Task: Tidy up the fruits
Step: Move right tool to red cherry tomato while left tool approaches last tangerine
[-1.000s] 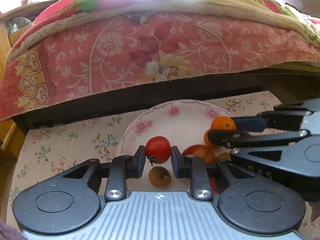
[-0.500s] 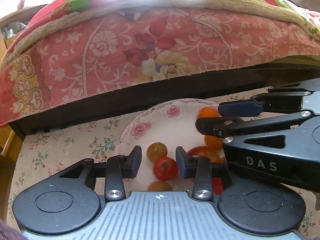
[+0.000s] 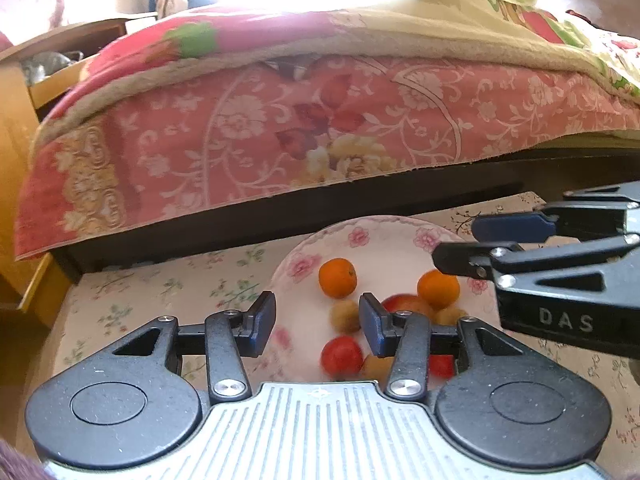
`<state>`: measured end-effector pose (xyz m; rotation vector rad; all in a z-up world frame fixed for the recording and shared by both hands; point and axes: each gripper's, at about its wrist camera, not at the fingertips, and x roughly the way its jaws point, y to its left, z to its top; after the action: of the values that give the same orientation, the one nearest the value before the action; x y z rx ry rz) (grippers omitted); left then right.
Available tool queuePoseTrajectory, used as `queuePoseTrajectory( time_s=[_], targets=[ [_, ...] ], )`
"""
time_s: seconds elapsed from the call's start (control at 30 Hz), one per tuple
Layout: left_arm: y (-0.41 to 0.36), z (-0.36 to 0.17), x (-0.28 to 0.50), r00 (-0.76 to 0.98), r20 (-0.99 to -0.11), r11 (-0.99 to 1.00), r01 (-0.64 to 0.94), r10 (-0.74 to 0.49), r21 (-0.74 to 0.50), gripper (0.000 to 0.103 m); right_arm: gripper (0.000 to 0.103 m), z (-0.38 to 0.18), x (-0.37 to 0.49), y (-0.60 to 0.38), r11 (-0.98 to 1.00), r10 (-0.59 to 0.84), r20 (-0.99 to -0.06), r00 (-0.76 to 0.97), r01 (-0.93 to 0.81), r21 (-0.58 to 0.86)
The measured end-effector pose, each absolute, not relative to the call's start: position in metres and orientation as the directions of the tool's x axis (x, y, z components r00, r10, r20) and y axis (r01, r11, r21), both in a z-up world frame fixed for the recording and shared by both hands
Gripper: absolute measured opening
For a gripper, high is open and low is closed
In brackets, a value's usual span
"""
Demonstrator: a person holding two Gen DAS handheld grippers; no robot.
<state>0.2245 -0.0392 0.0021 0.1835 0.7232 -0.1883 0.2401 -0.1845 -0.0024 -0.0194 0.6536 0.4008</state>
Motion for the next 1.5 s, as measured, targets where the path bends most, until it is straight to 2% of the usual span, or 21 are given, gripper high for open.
queuePoseTrajectory(
  time_s=[0.27, 0.53, 0.83, 1.37, 1.5],
  targets=[
    [-0.010, 0.014, 0.188, 0.721, -0.687, 0.975, 0.206, -0.091, 0.087, 0.056, 0.038, 0.007, 0.196, -0.164, 0.892, 0.401, -0.619, 0.676, -0.442, 0.095],
    [0.011, 0.003, 0.159, 0.687, -0.721, 0.968, 0.231, -0.090, 0.099, 0.057, 0.038, -0.015, 0.158, -0.139, 0.851, 0.438, -0.685, 0.582, -0.513, 0.109],
    [0.021, -0.010, 0.152, 0.651, -0.750, 0.961, 0.264, -0.113, 0.085, 0.057, 0.038, -0.042, 0.163, -0.115, 0.820, 0.449, -0.725, 0.523, -0.563, 0.102],
    [0.027, -0.017, 0.151, 0.623, -0.767, 0.952, 0.300, -0.153, 0.054, 0.059, 0.038, -0.062, 0.180, -0.098, 0.803, 0.467, -0.720, 0.513, -0.587, 0.102],
    [0.024, -0.020, 0.155, 0.617, -0.770, 0.951, 0.307, -0.163, 0.045, 0.059, 0.031, -0.062, 0.178, -0.098, 0.807, 0.463, -0.716, 0.523, -0.583, 0.096]
  ],
)
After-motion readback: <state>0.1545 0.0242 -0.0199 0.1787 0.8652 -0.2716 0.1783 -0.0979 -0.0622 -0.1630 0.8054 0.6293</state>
